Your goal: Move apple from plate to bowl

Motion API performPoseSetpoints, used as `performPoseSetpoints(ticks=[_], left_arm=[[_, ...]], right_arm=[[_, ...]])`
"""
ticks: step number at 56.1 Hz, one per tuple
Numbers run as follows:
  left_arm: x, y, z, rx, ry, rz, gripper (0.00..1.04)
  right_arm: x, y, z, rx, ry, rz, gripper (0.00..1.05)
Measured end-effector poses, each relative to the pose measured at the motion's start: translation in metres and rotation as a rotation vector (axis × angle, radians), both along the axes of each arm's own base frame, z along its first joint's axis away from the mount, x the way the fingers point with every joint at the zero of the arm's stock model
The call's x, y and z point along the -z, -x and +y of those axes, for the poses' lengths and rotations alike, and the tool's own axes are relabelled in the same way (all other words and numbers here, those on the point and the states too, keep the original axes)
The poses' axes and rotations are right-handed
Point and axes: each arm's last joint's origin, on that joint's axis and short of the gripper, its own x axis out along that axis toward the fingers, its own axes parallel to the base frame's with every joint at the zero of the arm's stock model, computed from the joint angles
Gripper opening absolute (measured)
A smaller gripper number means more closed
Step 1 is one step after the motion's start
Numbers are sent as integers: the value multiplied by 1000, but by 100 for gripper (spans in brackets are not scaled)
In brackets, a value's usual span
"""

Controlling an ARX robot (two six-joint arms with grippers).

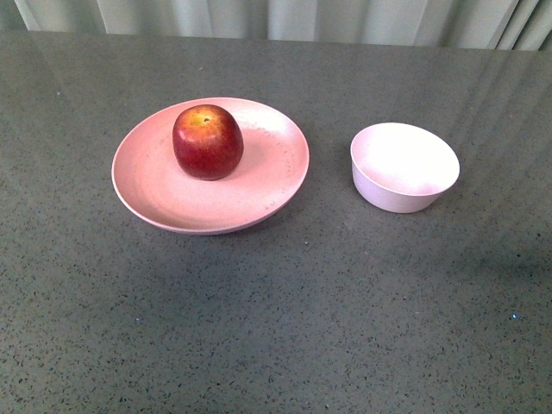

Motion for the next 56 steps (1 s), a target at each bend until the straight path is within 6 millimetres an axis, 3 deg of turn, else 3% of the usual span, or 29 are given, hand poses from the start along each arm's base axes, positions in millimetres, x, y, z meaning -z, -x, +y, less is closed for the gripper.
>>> performPoseSetpoints(ticks=[56], left_arm=[[0, 0, 0, 0, 0, 0, 96]], right_arm=[[2, 32, 0, 1, 0, -1, 2]])
